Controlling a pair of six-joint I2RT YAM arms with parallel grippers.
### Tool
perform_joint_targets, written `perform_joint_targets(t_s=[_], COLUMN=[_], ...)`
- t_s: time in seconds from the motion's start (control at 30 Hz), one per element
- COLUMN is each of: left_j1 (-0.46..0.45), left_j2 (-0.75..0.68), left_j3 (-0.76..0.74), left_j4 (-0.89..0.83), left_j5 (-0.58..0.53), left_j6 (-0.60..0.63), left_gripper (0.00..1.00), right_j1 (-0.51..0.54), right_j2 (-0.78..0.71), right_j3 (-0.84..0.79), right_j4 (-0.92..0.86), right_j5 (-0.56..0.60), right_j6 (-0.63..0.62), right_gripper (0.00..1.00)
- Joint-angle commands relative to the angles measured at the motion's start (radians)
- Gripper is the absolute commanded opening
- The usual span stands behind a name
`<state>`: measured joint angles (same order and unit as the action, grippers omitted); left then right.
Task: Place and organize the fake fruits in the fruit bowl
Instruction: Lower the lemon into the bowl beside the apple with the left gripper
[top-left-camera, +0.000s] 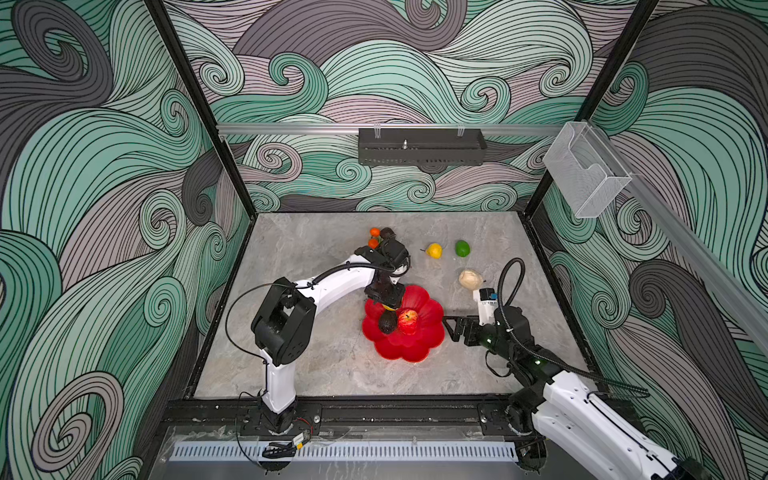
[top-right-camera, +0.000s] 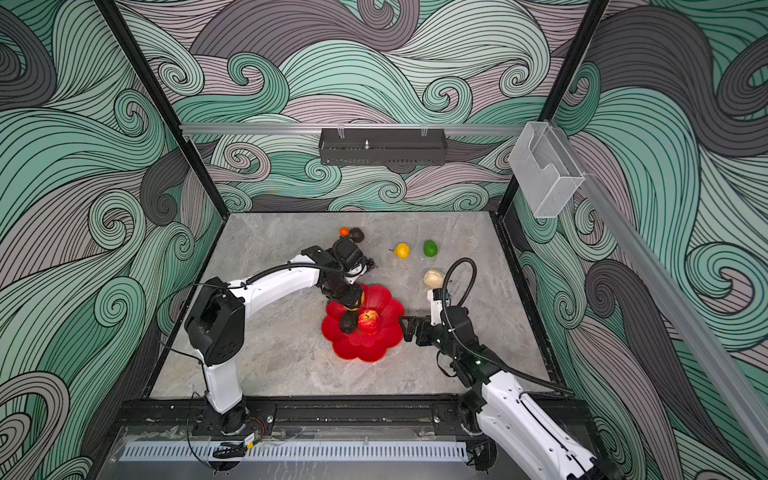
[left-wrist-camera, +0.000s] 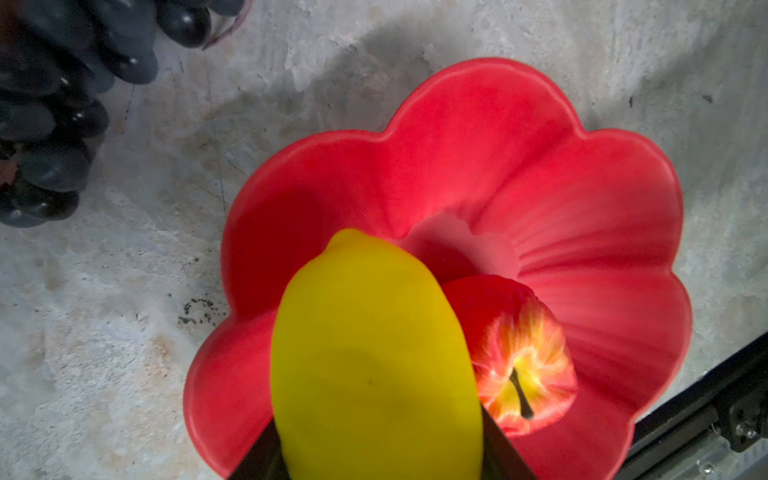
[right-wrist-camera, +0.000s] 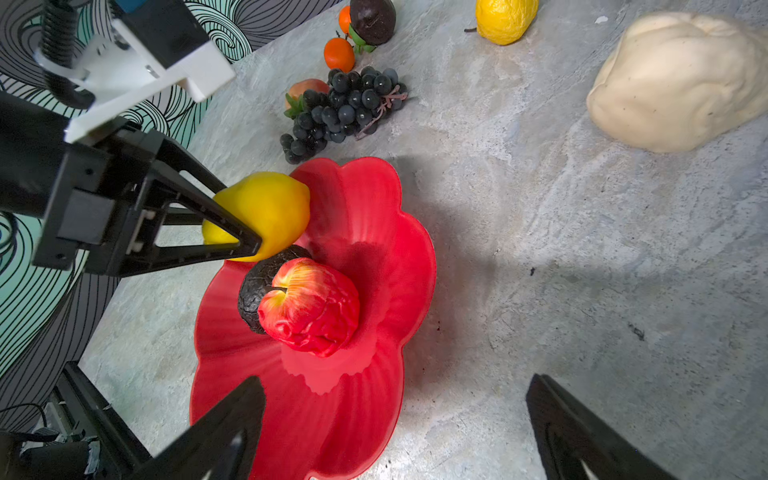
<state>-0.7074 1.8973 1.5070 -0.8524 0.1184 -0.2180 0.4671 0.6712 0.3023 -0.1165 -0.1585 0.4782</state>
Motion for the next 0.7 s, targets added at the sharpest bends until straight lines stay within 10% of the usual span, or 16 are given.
perform_joint_targets(t_s=[0.0,0.67], left_j1=[0.011,0.017], left_j2=[0.029,0.102], left_j3=[0.043,0.080], left_j4=[-0.024,-0.058], left_j5=[0.024,0.099], left_j6=[-0.003,-0.001], left_gripper=[0.51,0.64], right_j1=[-0.001,-0.001], right_j2=[-0.001,0.028], right_j3=[-0.017,-0.015], right_j4=[0.027,0.037], right_j5=[0.010,0.017], right_j6=[-0.009,-0.003], right_gripper=[0.99,0.99])
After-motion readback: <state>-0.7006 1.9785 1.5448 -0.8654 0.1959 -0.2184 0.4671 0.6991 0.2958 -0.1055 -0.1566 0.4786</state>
